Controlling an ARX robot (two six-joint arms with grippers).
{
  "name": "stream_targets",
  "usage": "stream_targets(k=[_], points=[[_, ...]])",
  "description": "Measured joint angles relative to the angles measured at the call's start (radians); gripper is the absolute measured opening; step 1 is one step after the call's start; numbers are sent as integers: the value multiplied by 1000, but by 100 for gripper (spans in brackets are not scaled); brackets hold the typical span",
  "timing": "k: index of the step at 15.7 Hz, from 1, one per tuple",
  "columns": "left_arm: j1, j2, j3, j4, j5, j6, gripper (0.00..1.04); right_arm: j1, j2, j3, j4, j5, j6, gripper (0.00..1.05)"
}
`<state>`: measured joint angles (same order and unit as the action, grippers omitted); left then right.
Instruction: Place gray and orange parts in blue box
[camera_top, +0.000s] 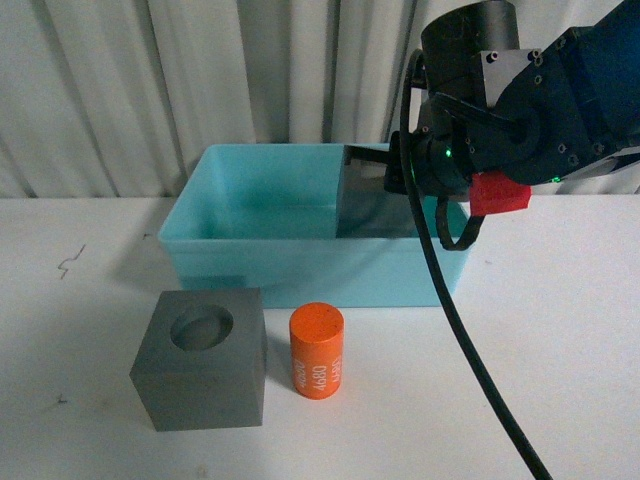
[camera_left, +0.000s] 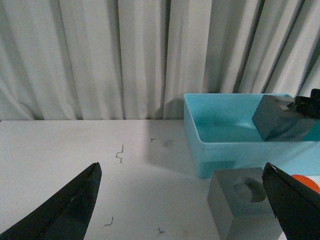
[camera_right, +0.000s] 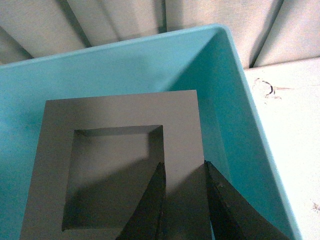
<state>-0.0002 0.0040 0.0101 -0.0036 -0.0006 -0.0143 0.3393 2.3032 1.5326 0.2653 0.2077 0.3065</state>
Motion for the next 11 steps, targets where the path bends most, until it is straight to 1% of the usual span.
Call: stream_targets(k=[1,2,4,5,7,8,9,10,11], points=[[0,0,0,0,0,0,98,0,2,0,-3,2,0,18],[0,0,0,0,0,0,98,0,2,1,-3,2,0,26],[0,0,0,0,0,0,98,0,0,13,14,3,0,48],[0,0,0,0,0,0,98,1,-1,13,25,5,0,57],[0,0,0,0,0,0,98,0,-37,-24,69,10,0,81],[0,0,0,0,0,0,98,-5,-127,-95,129,24,-11,99],[0,0,0,0,0,0,98,-15,-267,-208,192,34,-20,97],[0,0,0,0,0,0,98,-32,-409,-330,209,43,-16,98],[0,0,0,0,0,0,98,-45,-565,-473,186,54,11,98]])
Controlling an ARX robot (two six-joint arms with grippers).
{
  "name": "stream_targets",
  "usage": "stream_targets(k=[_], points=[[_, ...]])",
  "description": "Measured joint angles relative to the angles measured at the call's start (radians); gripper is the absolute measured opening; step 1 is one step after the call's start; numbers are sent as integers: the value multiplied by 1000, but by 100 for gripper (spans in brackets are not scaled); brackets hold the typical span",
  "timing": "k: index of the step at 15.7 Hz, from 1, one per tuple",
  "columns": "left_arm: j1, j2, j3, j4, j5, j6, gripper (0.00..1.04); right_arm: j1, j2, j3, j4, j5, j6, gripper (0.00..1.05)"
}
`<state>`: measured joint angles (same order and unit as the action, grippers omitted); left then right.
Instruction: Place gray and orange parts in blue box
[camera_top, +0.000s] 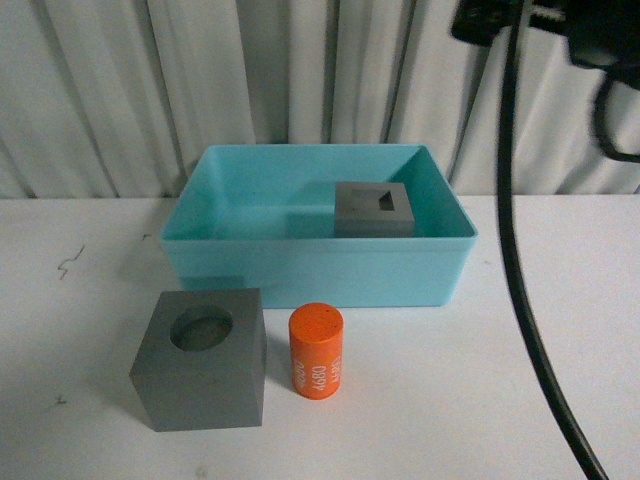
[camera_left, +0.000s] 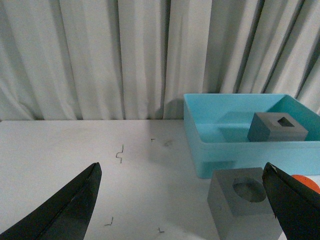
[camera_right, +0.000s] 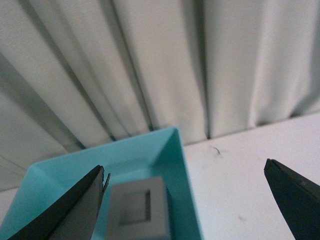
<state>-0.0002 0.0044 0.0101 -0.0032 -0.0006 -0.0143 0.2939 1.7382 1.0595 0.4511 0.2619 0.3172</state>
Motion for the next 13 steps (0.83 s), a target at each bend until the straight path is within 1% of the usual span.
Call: stream_targets(k=[1,3,4,5,6,7,8,10,12,13], points=[[0,0,0,0,0,0,98,-3,-135,-137,-55,21,40,98],[0,0,0,0,0,0,98,3,-286,-317,-129,41,94,98],[0,0,0,0,0,0,98,7,-322,-377,-134,43,111,98],[0,0,0,0,0,0,98,7,-318,-385,-110,42,115,98],[0,0,0,0,0,0,98,-5,-293,-446,156,24,45,88],[0,0,0,-2,0,0,98,-22,-306,-534,325,-3,-74,77],[0,0,0,-1,0,0,98,-42,-338,-613,416,-15,-157,68],[0,0,0,0,0,0,98,-81,-414,-693,497,-42,-243,52],[0,0,0,0,0,0,98,-117,-503,-760,502,-76,-286,32],[0,0,0,0,0,0,98,-134,-543,-809,484,-97,-295,19]])
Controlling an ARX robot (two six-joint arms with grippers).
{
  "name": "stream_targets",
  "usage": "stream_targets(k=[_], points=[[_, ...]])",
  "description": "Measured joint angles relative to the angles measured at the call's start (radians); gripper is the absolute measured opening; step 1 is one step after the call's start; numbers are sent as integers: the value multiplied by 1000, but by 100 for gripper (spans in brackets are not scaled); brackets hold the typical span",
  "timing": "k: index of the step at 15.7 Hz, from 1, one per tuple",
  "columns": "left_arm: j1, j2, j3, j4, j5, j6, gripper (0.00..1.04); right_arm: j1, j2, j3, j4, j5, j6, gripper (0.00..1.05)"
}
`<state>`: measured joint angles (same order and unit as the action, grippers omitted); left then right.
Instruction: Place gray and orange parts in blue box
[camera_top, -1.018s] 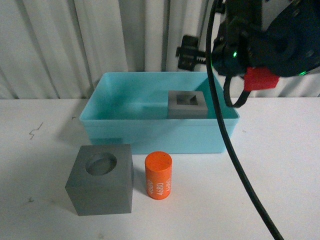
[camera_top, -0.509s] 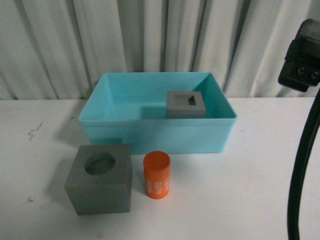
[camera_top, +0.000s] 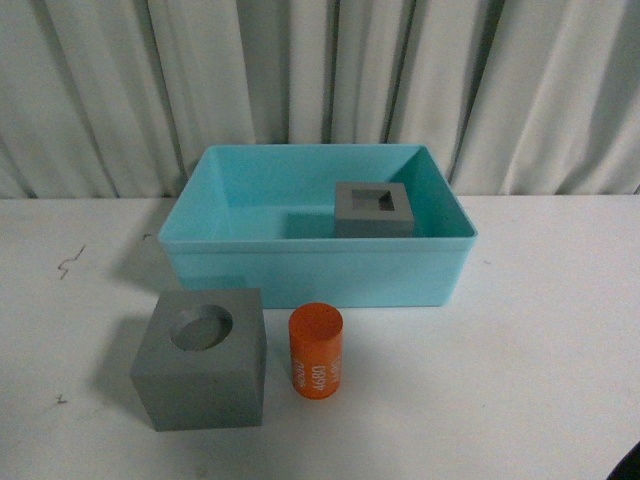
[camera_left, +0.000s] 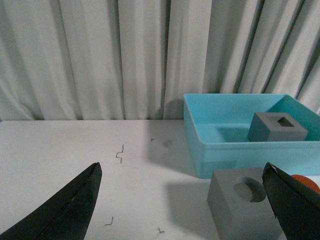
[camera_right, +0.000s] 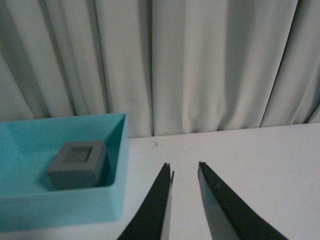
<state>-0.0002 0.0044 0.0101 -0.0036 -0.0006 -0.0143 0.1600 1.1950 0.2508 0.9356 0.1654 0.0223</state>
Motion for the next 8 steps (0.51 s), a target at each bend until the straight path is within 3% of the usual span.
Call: stream_targets(k=[1,4,5,6,8], points=[[0,0,0,0,0,0,98,-27,-76,-61,-26,-32,-15,2],[0,0,0,0,0,0,98,-72,-256,-148,-116,-78,-16,2],[0,0,0,0,0,0,98,-107,-272,-183,-52,-129,-16,2],[0,0,0,0,0,0,98,-156,-293,-200,-87,-154,-16,2],[0,0,0,0,0,0,98,-161,-396,-232,-179,-163,-16,2]])
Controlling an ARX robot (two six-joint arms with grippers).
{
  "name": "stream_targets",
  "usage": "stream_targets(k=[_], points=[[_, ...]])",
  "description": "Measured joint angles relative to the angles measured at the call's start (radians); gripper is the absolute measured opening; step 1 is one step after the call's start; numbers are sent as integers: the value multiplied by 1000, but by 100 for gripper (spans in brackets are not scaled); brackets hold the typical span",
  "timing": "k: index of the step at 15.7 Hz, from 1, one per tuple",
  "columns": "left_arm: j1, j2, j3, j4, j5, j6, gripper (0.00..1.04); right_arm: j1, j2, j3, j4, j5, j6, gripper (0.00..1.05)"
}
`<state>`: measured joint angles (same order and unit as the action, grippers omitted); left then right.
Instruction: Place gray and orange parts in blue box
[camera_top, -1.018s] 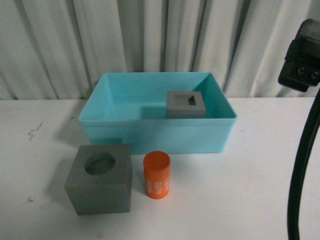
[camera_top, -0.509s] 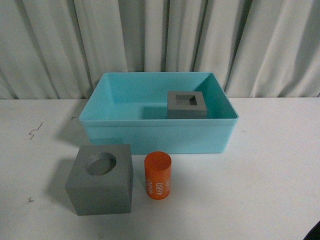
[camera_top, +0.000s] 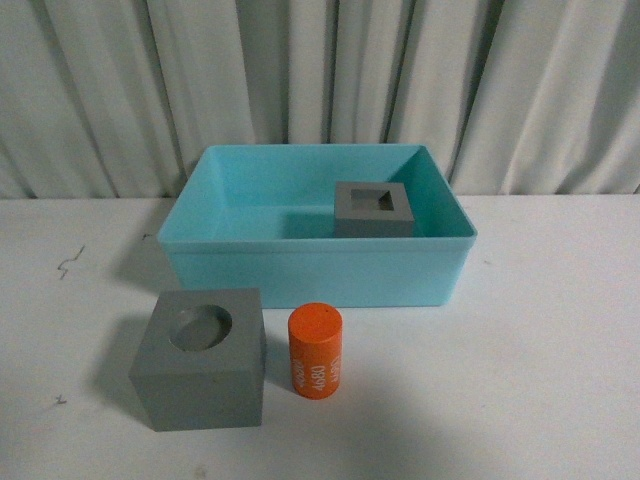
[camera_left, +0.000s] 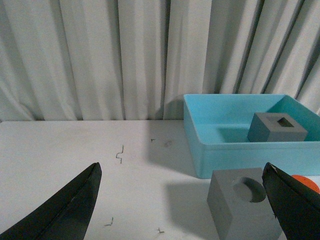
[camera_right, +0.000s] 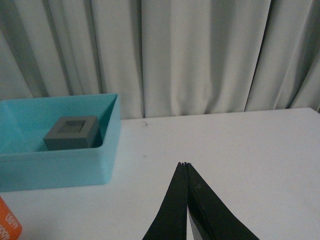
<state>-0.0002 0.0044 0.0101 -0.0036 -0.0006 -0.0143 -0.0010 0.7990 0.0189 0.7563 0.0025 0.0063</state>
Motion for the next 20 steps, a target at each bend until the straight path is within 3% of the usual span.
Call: stream_targets(k=[10,20], points=[[0,0,0,0,0,0,98,1,-425,-7,-381,0,0,2],[0,0,0,0,0,0,98,1,-607,-7,-561,0,0,2]])
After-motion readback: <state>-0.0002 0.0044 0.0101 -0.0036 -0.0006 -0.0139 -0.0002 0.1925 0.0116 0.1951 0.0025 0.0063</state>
